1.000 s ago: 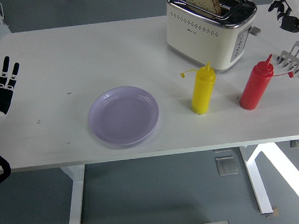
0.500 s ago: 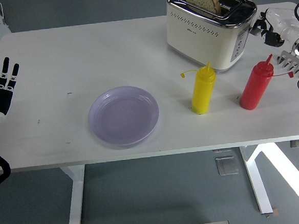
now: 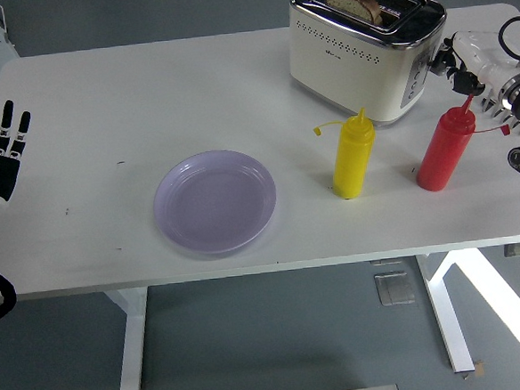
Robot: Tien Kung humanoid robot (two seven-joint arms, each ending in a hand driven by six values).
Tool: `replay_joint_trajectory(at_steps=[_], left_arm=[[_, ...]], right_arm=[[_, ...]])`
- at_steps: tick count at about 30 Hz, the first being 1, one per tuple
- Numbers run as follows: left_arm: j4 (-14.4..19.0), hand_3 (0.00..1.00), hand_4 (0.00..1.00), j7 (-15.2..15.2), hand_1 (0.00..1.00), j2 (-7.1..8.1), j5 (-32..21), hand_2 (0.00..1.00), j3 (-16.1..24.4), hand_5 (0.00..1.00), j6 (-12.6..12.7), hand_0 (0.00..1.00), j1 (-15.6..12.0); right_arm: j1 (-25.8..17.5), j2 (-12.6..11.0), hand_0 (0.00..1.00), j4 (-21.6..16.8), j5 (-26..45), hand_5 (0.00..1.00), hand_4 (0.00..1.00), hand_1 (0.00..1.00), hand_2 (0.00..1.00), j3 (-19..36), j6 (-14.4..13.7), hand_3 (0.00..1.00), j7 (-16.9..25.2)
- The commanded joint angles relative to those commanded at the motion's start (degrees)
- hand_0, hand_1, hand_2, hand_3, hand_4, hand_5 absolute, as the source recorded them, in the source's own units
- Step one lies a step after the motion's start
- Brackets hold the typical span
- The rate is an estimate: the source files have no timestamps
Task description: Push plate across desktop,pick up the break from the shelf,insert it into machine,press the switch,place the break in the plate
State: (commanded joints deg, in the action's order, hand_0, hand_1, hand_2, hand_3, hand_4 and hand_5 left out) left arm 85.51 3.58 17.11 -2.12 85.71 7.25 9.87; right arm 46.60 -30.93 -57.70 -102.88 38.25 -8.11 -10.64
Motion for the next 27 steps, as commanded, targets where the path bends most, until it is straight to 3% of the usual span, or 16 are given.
replay_joint_trajectory(at_steps=[27], left_arm=[[0.0,0.788,0.785,0.2,0.761,-0.07,0.0,0.739,0.3,0.987,0.0,0.830,0.3]], right_arm=[[-0.7,2.0,0.563,4.5,2.3,0.002,0.068,0.418,0.630,-3.1,-1.5,0.540,1.3]])
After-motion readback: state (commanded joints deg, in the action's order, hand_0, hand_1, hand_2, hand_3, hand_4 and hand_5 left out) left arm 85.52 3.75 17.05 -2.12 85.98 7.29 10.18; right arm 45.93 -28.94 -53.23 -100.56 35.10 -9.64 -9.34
